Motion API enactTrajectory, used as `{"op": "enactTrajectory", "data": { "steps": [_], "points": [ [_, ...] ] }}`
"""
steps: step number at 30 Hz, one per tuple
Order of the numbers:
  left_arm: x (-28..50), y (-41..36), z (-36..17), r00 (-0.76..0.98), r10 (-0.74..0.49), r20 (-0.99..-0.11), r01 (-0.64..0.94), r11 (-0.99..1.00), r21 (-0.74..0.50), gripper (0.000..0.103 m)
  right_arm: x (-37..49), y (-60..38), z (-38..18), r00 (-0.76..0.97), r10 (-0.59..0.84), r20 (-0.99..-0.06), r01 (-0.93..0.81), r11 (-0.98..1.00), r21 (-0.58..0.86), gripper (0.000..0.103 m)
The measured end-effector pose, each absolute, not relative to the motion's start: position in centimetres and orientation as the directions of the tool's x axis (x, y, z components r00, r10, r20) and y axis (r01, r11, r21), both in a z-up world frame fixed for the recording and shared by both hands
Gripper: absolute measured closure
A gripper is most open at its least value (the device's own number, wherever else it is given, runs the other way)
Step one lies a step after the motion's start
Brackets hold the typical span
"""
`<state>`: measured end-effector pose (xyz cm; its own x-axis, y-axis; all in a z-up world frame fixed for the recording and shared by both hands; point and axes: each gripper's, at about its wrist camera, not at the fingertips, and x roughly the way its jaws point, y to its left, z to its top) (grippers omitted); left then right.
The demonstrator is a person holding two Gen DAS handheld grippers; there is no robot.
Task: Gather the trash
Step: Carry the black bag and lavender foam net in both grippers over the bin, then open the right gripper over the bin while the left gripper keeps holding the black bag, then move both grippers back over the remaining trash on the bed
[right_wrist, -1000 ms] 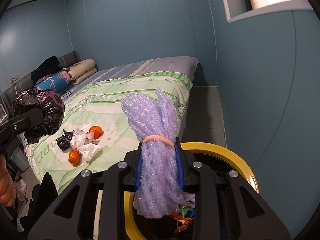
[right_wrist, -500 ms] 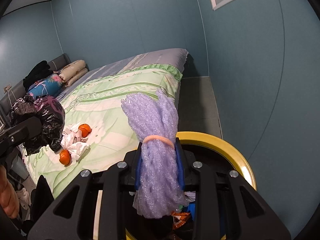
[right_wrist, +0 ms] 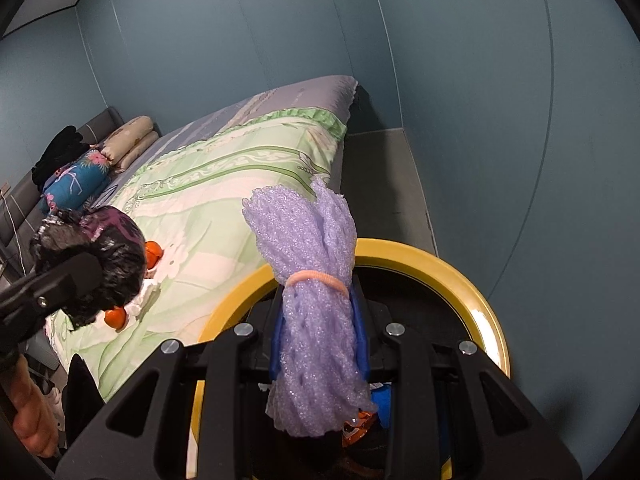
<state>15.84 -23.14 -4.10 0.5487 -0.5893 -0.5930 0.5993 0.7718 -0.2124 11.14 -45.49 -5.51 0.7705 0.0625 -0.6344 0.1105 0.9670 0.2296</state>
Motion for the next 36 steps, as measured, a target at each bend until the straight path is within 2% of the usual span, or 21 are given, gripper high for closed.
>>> {"op": "enactTrajectory", "data": {
  "steps": [7,14,16,18,21,30,36],
  "points": [
    [16.8,-23.9,-5.9,0.495,-0.608,-0.621,0.598,0.757,-0.264,0.064,11.2,-46.3,-6.1,0.759,0.068,-0.647,0.124,0.961,0.246,0.077],
    [17.2,-23.6,-6.5,0.452,-0.656,-0.605,0.603,0.724,-0.334,0.062,10.9,-46.4,-5.9,0.761,0.062,-0.646,0.125,0.963,0.24,0.073],
    [17.2,-23.4,-6.5,0.457,-0.659,-0.598,0.597,0.725,-0.343,0.055,10.7,-46.4,-5.8,0.761,0.052,-0.646,0.13,0.964,0.23,0.07],
    [17.4,-23.1,-6.5,0.455,-0.664,-0.594,0.591,0.724,-0.357,0.049,10.7,-46.5,-5.8,0.761,0.044,-0.647,0.136,0.965,0.225,0.061],
    [17.5,-22.7,-6.4,0.455,-0.67,-0.587,0.583,0.722,-0.373,0.038,10.6,-46.7,-5.7,0.763,0.033,-0.646,0.15,0.963,0.226,0.057],
    [17.8,-20.8,-5.1,0.501,-0.658,-0.562,0.559,0.742,-0.37,0.037,10.0,-47.1,-4.7,0.781,0.019,-0.624,0.159,0.961,0.228,0.054],
    [17.9,-18.1,-2.9,0.58,-0.621,-0.527,0.531,0.779,-0.334,0.033,9.8,-45.6,-2.7,0.82,0.044,-0.571,0.105,0.969,0.225,0.053]
  ]
}}
